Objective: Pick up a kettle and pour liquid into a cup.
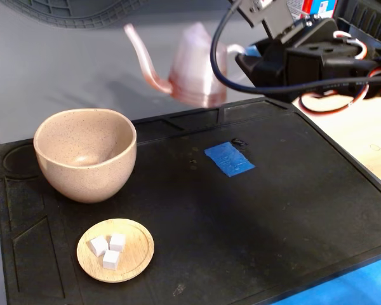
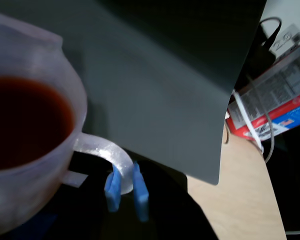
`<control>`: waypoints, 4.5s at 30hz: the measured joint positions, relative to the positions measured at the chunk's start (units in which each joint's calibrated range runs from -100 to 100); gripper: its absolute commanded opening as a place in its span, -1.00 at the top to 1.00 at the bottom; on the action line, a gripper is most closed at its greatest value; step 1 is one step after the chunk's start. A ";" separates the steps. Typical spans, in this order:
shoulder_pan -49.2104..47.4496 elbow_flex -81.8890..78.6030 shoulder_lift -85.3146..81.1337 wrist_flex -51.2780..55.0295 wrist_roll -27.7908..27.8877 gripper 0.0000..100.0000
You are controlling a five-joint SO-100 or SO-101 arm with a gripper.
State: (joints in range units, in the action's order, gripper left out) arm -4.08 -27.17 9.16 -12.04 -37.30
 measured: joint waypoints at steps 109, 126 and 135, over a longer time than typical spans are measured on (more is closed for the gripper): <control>-1.21 2.82 3.42 1.58 -0.58 0.99; 1.06 -6.62 3.25 -6.56 1.94 0.99; 2.87 -6.62 3.00 -6.56 8.22 0.99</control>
State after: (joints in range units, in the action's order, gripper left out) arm -1.21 -33.79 12.16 -18.60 -29.07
